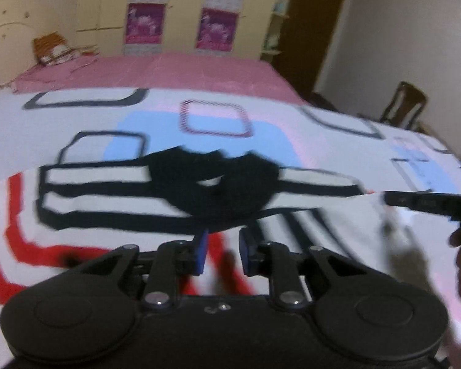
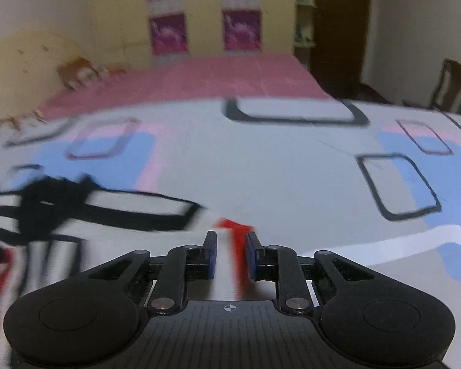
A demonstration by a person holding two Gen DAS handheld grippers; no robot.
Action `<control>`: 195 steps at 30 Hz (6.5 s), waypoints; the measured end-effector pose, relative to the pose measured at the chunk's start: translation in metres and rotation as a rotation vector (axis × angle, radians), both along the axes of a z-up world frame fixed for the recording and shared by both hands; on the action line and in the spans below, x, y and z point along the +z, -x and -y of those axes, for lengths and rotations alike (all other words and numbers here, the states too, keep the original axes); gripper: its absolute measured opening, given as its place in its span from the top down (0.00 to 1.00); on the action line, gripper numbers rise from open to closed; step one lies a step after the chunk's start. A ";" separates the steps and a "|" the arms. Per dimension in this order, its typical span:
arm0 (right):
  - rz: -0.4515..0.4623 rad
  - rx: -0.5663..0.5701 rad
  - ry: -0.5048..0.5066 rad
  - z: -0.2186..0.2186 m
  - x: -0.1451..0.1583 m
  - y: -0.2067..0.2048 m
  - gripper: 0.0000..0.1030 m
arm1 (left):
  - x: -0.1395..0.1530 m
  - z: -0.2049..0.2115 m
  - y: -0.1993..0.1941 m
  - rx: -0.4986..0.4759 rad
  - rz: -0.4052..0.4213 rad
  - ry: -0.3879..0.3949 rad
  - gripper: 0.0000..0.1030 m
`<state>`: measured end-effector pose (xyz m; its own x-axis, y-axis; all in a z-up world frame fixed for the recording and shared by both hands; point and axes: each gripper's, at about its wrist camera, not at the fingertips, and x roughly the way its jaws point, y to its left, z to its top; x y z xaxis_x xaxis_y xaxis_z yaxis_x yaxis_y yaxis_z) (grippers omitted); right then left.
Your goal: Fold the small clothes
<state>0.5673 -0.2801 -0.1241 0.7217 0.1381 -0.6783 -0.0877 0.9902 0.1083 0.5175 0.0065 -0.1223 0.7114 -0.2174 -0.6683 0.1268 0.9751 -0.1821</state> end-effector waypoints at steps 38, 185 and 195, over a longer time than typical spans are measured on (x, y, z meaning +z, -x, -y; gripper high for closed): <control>-0.029 0.055 0.101 -0.030 -0.008 0.094 0.66 | -0.009 -0.031 0.047 -0.033 -0.014 -0.195 0.49; 0.041 0.089 -0.096 -0.124 0.039 0.112 0.90 | -0.007 -0.175 0.117 0.048 -0.033 -0.193 0.80; -0.087 0.036 -0.071 -0.120 -0.008 0.121 0.89 | -0.006 -0.172 0.112 0.007 -0.062 -0.233 0.80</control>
<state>0.4463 -0.1597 -0.1318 0.6543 0.2129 -0.7256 -0.1104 0.9762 0.1868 0.4059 0.1783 -0.1280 0.6683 -0.0476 -0.7424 0.1154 0.9925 0.0402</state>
